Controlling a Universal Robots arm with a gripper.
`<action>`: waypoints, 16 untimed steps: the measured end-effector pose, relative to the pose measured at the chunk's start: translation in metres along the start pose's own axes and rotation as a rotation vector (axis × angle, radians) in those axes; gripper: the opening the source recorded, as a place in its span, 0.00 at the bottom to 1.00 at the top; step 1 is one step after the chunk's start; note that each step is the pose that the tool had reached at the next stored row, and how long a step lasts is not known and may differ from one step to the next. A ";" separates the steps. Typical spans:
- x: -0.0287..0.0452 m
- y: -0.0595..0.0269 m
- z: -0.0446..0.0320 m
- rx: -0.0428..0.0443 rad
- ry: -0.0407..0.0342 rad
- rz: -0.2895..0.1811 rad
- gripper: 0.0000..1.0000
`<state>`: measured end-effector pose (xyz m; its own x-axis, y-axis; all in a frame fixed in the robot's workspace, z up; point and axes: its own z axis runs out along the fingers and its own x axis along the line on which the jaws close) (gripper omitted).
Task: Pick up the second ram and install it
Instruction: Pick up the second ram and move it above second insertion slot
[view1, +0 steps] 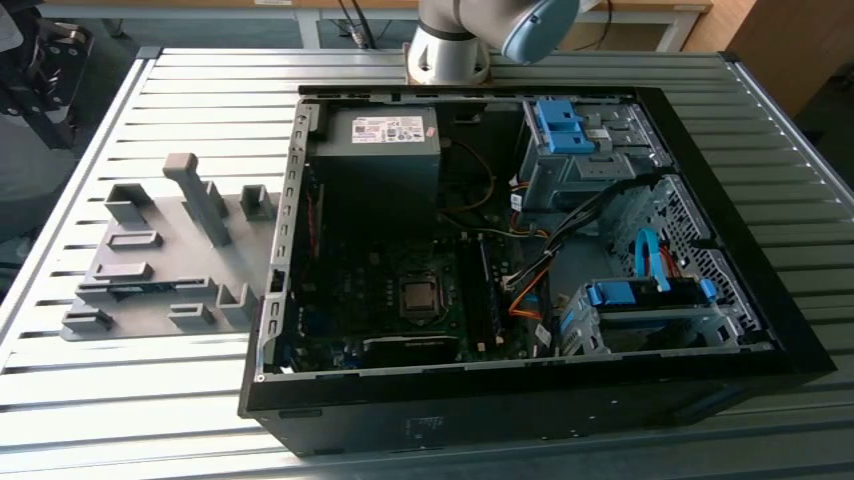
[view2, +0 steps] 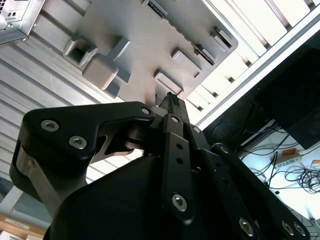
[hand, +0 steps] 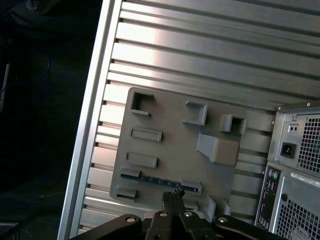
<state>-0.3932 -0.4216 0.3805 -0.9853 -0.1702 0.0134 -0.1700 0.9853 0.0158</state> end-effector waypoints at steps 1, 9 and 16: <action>0.0000 0.0000 0.0000 0.0000 -0.0001 0.000 0.11; 0.0000 0.0000 0.0000 0.0000 0.0000 -0.001 0.11; 0.0000 -0.0001 0.0000 0.0007 0.0008 -0.055 0.11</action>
<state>-0.3932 -0.4217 0.3805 -0.9744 -0.2244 0.0133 -0.2242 0.9744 0.0158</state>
